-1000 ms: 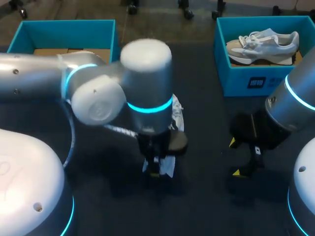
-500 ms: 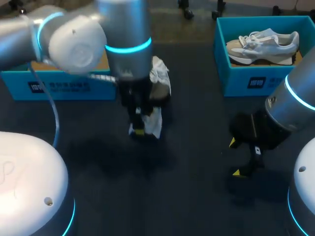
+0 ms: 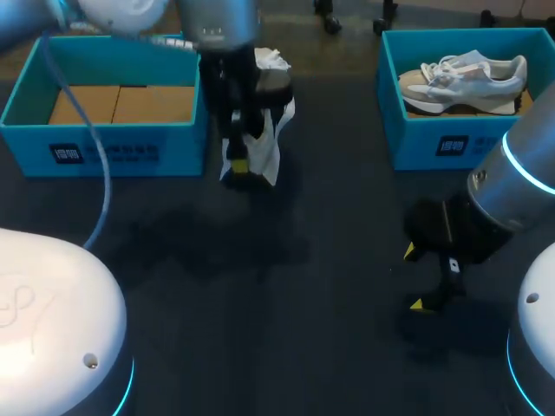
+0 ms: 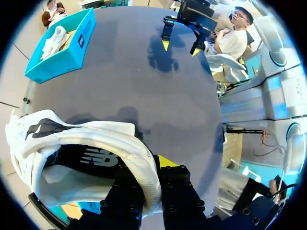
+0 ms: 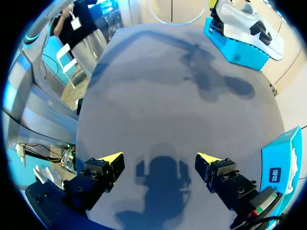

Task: Take the shoe out of the shoebox, open the shoe tongue, remove and reinsert the insole, then place the shoe into the shoebox

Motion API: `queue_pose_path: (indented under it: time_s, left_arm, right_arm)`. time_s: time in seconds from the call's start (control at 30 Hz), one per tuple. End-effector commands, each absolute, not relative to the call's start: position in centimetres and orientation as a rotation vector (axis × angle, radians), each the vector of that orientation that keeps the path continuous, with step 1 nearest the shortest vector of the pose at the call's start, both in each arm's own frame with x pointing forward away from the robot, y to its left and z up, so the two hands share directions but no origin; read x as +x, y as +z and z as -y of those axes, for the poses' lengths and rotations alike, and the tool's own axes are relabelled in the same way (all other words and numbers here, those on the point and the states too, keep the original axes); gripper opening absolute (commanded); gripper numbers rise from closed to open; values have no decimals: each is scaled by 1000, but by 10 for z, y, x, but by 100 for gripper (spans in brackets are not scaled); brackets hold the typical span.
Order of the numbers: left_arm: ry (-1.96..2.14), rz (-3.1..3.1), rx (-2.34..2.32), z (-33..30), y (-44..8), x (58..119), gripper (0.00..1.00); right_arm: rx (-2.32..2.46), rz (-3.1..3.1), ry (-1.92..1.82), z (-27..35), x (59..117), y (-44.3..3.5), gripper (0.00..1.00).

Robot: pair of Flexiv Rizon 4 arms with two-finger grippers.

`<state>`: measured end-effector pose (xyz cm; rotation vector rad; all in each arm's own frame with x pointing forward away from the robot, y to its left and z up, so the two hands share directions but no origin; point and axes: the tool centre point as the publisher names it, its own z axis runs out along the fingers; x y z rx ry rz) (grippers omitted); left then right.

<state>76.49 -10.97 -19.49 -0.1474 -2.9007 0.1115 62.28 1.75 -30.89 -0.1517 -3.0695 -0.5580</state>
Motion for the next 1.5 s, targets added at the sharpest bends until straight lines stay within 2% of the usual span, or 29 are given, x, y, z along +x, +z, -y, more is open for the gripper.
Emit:
queue_pose_path:
  time_s: [0.03, 0.27, 0.6, 0.93, 1.5]
  left_arm:
    - [100, 2896, -150, 112, -191, 768, 0]
    - [100, 2896, -150, 112, -191, 768, 0]
    - [101, 2883, -189, 53, -151, 868, 0]
    - [118, 2877, -34, -5, -138, 947, 0]
    - [-38, 2855, 37, -113, -136, 972, 0]
  right_arm:
    - [-152, 3073, -555, -18, 622, -310, 100]
    - [-152, 3073, -555, -18, 622, -310, 100]
    - [-152, 3073, -555, -18, 622, -310, 100]
    - [-152, 3073, -555, -18, 622, -310, 100]
    - [-152, 3073, -555, -18, 622, -310, 100]
